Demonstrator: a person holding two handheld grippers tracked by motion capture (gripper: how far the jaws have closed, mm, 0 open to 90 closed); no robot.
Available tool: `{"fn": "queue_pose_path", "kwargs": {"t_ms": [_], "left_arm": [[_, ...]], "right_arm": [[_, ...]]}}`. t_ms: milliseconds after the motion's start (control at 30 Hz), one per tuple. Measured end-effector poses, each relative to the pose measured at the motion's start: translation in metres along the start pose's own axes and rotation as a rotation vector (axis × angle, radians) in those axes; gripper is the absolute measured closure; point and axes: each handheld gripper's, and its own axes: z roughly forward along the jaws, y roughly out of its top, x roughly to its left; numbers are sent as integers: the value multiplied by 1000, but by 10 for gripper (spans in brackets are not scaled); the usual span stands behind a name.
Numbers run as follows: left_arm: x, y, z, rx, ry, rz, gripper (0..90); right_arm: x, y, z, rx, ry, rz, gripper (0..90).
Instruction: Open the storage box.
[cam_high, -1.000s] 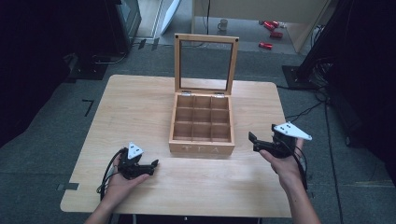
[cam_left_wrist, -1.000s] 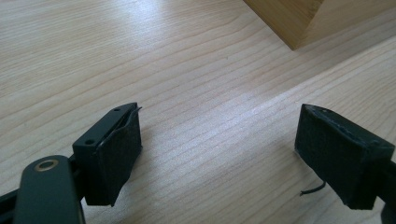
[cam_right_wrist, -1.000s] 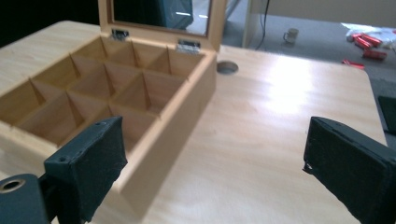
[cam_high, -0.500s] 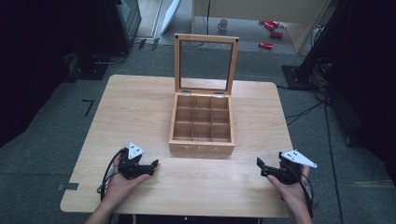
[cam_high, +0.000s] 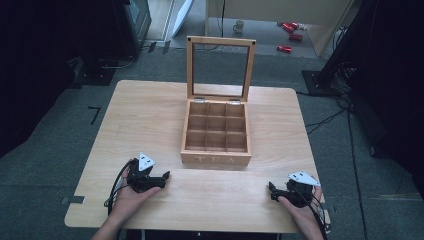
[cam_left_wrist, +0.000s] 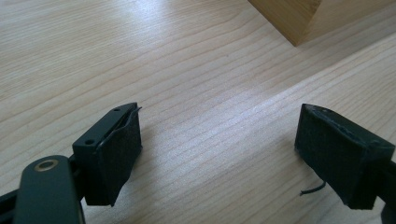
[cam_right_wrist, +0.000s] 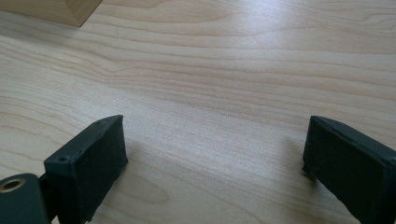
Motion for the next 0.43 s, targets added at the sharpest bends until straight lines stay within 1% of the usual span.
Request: {"fn": "queue_pose_path", "kwargs": {"t_ms": [433], "left_arm": [[0,0,0,0,-1,1,149]], "right_arm": [[0,0,0,3,3,1,50]]}}
